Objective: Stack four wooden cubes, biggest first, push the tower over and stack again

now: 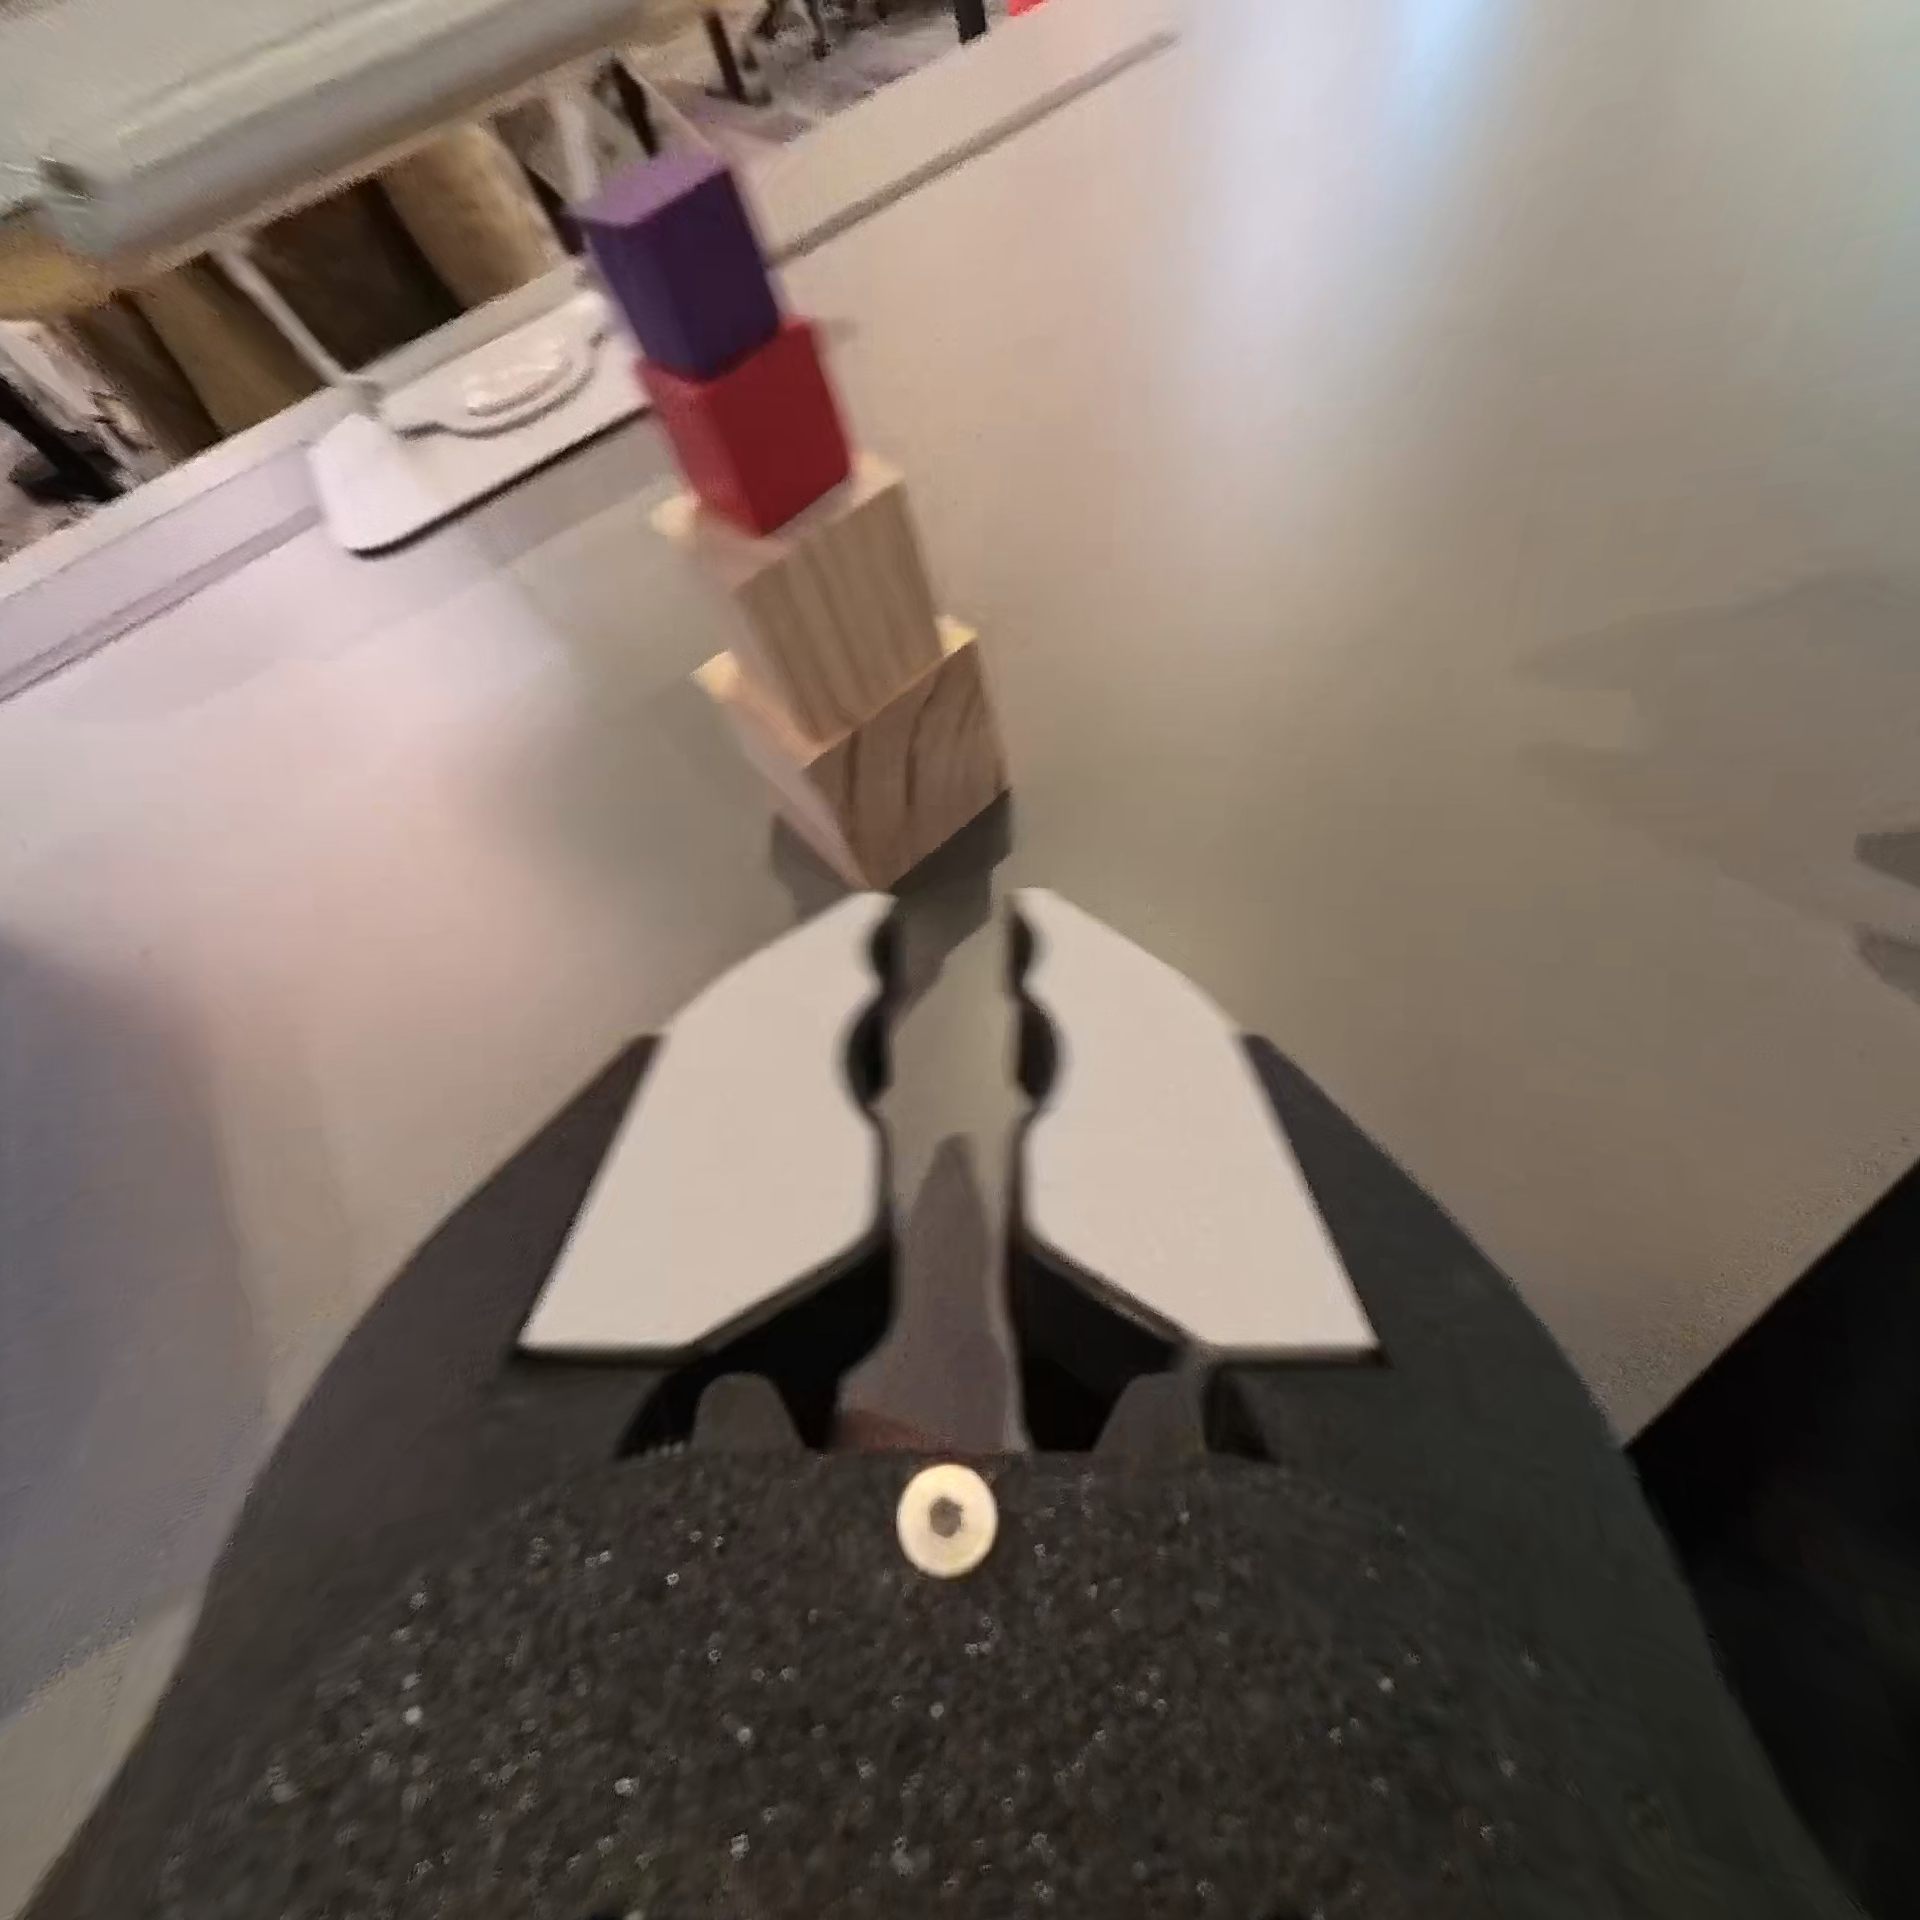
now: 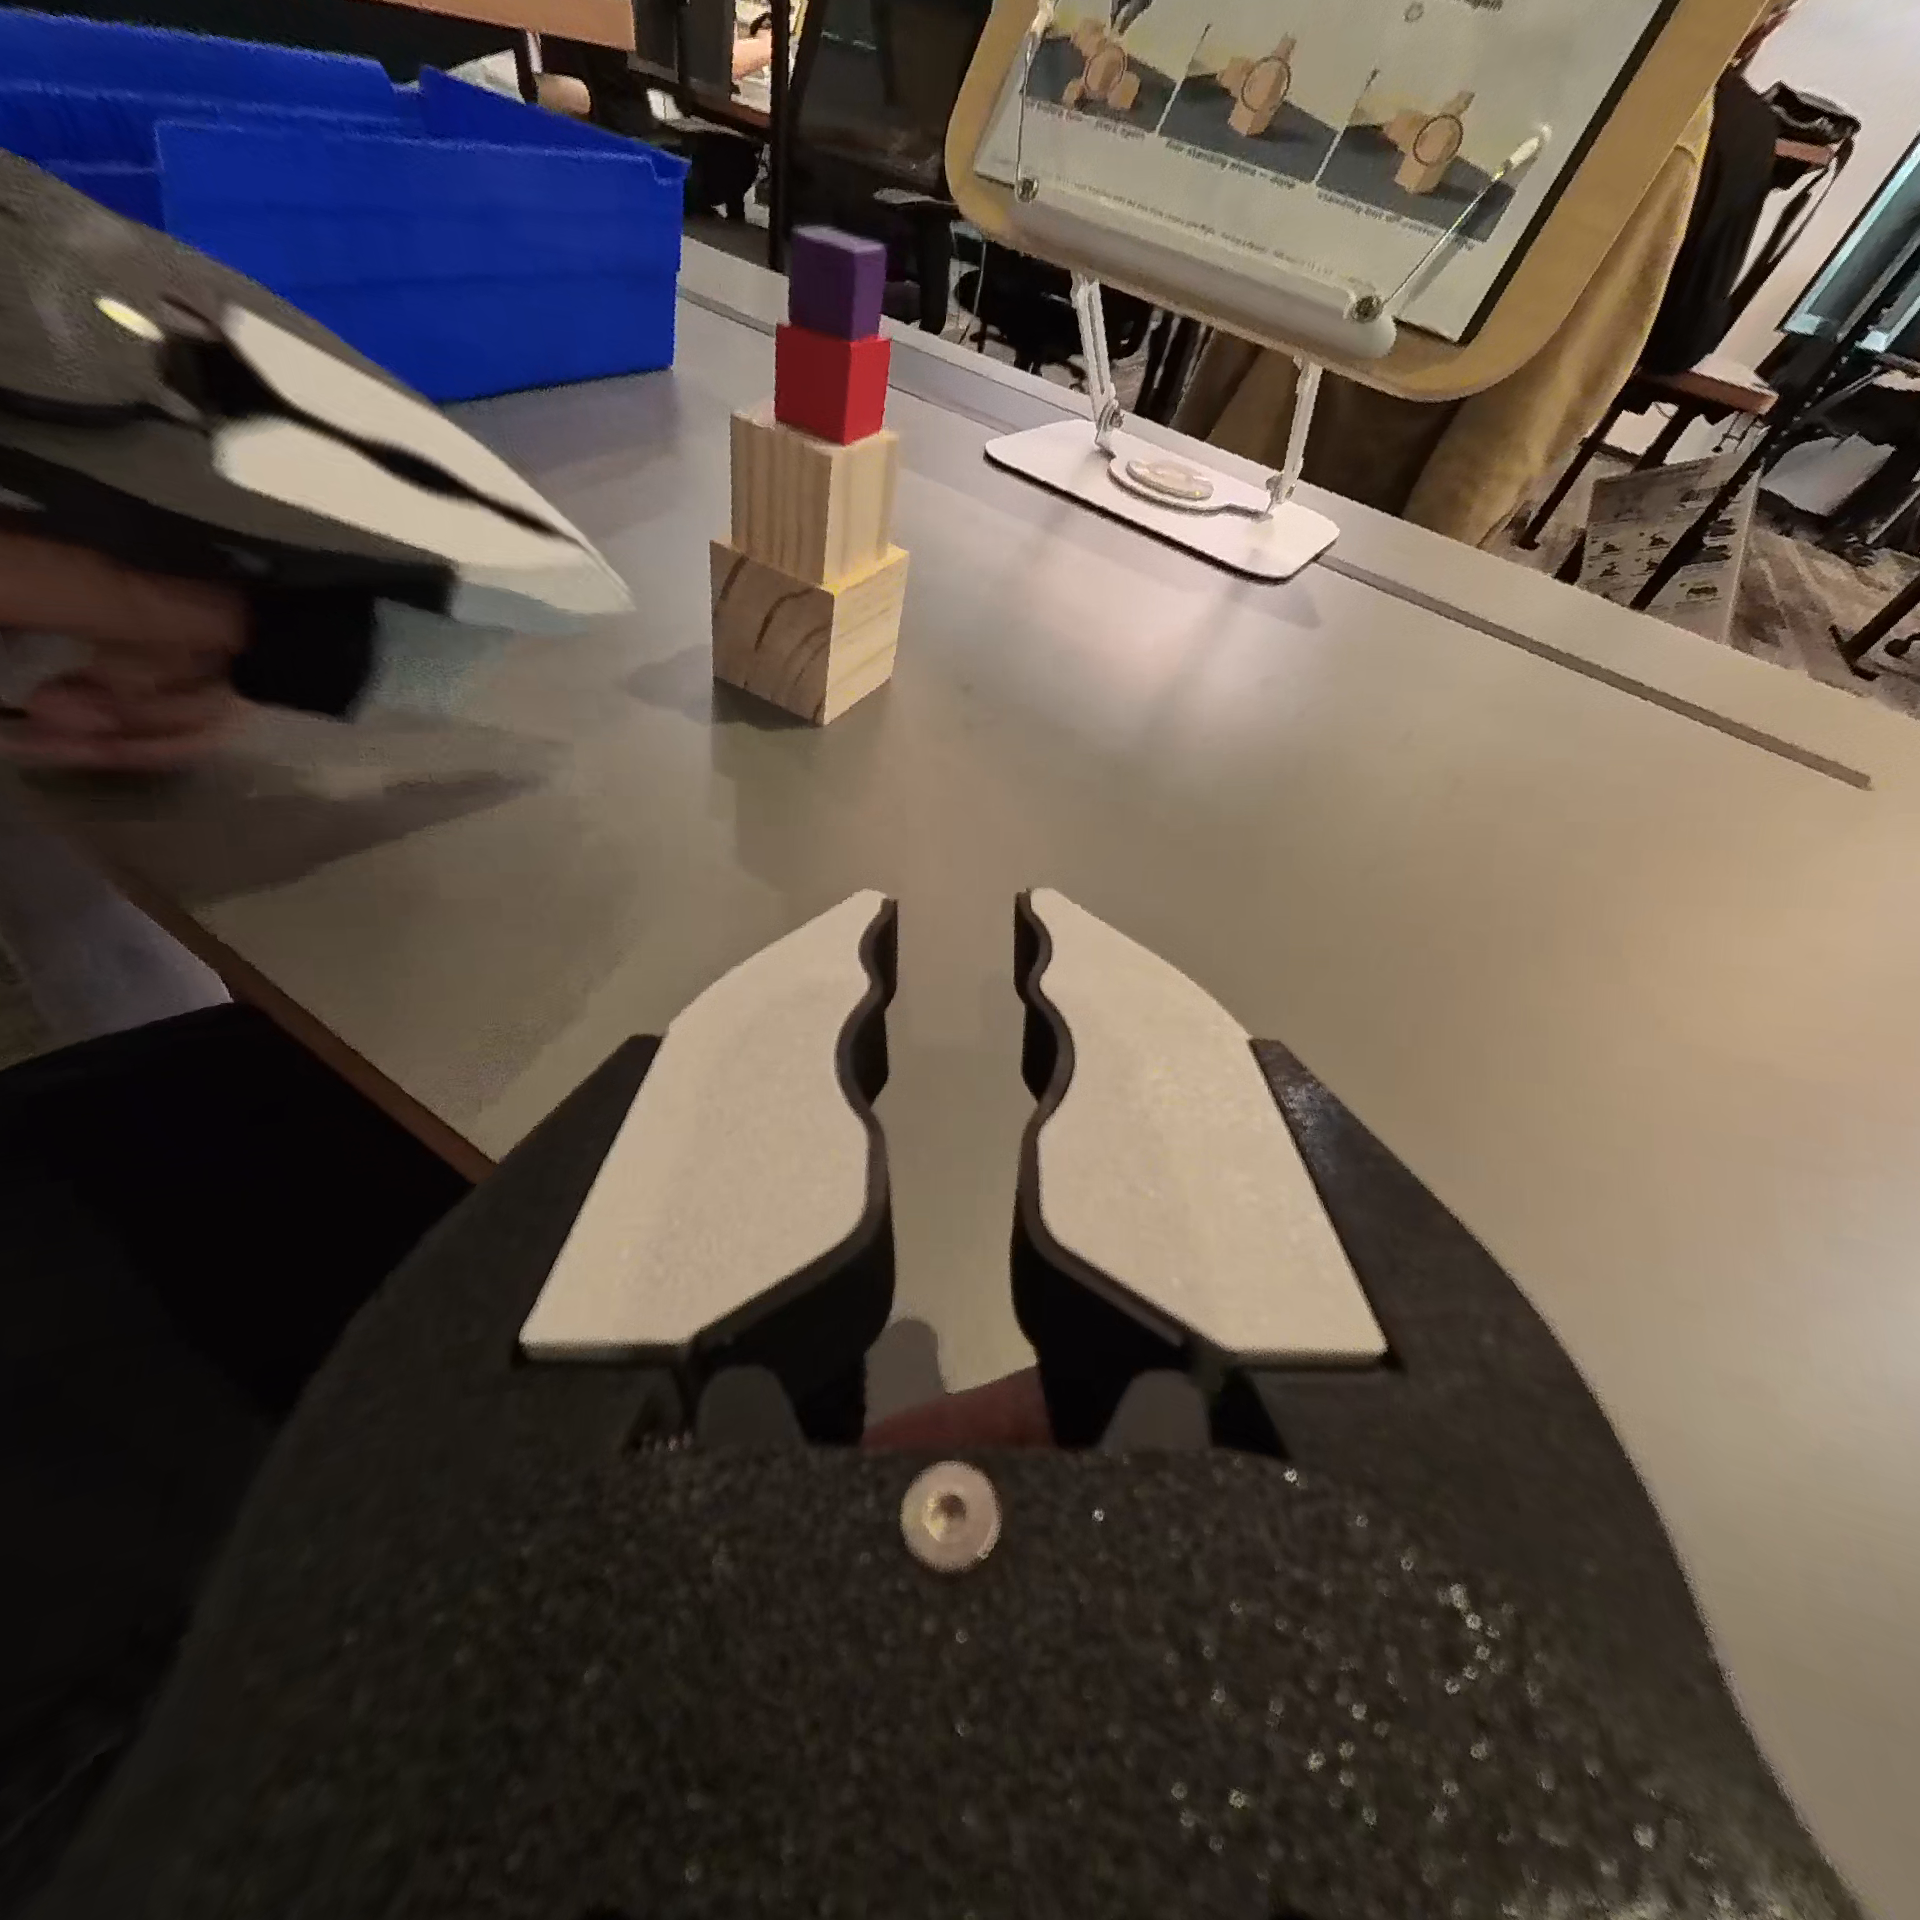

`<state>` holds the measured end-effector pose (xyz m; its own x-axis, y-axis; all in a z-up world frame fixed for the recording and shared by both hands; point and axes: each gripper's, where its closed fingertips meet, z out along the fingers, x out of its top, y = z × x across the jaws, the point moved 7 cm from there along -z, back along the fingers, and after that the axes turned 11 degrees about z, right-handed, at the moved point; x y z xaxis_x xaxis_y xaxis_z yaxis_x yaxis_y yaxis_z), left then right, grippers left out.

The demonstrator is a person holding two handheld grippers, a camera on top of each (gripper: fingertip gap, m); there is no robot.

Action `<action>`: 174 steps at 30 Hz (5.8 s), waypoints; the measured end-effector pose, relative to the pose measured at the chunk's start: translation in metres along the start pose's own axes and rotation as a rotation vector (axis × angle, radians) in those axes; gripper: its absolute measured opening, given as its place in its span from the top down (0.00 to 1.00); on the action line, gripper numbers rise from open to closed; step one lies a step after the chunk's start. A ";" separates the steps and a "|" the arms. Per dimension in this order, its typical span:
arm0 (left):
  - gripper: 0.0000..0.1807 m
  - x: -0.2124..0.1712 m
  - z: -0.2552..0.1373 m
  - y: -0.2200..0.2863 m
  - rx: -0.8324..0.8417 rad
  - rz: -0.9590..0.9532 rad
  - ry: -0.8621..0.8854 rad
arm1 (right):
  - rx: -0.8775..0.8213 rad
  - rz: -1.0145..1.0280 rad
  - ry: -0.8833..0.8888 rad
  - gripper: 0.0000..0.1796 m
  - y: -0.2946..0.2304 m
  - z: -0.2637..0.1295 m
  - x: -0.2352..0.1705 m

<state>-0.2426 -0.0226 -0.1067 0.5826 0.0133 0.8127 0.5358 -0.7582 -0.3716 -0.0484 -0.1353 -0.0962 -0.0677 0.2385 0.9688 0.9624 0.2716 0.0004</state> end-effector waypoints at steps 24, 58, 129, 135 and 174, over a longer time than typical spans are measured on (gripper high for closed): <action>0.76 -0.045 -0.051 -0.057 0.212 -0.236 -0.030 | 0.036 0.023 0.004 0.90 -0.008 0.000 0.004; 0.73 -0.050 -0.056 -0.052 0.283 -0.220 0.030 | -0.023 0.026 -0.080 0.86 -0.006 0.009 -0.013; 0.56 0.062 0.060 -0.206 0.008 -0.171 -0.244 | 0.058 -0.007 -0.092 0.86 -0.008 0.007 -0.016; 0.62 -0.007 0.087 -0.257 0.208 -0.394 -0.506 | 0.066 -0.036 -0.076 0.86 -0.015 0.007 -0.009; 0.75 0.093 0.082 -0.070 -0.780 0.503 -0.344 | 0.047 -0.082 -0.090 0.86 -0.013 0.005 -0.012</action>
<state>-0.1759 0.0847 -0.0418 0.8441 -0.3333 0.4201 -0.3035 -0.9428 -0.1381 -0.0608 -0.1375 -0.1093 -0.1713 0.2958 0.9398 0.9393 0.3368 0.0652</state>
